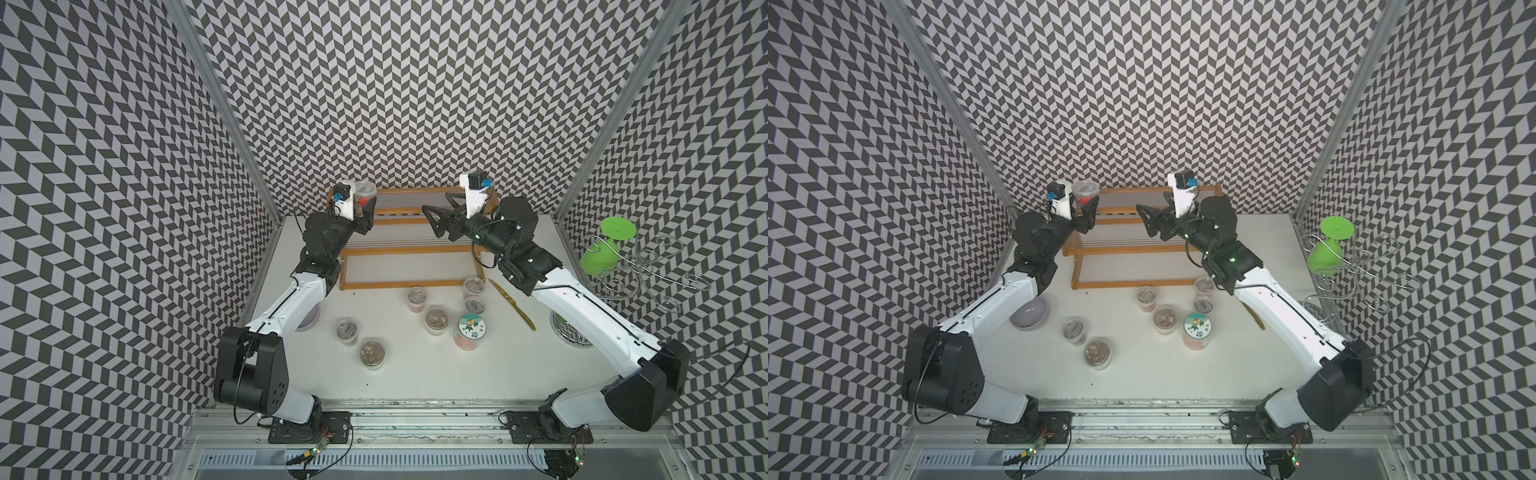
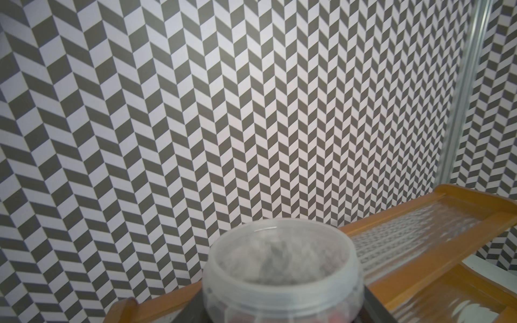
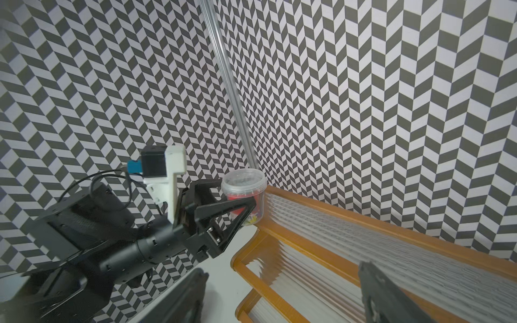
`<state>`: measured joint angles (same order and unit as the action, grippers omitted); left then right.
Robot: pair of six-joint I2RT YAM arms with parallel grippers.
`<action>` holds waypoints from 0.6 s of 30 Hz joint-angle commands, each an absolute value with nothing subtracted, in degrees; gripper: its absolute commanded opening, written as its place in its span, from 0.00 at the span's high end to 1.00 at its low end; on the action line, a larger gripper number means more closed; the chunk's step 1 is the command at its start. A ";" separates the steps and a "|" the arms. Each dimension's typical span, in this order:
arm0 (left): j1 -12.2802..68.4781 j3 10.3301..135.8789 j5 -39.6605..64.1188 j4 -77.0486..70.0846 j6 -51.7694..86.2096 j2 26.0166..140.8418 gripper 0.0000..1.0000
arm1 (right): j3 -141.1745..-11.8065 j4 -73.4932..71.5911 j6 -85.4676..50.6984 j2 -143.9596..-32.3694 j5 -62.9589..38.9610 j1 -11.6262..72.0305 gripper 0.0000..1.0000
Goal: Place the seed container on the shelf
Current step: Place the seed jar on the shelf.
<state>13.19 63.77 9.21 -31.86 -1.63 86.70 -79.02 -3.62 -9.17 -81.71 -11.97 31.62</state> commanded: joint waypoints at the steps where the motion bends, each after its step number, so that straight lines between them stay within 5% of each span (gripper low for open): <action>1: 13.03 64.84 3.76 -34.73 -0.14 88.30 0.34 | -76.45 -6.39 -8.97 -78.54 -10.38 30.36 0.14; 18: 13.18 68.12 1.81 -37.32 1.69 94.18 0.37 | -70.69 -6.25 -8.79 -76.26 -12.14 27.74 0.13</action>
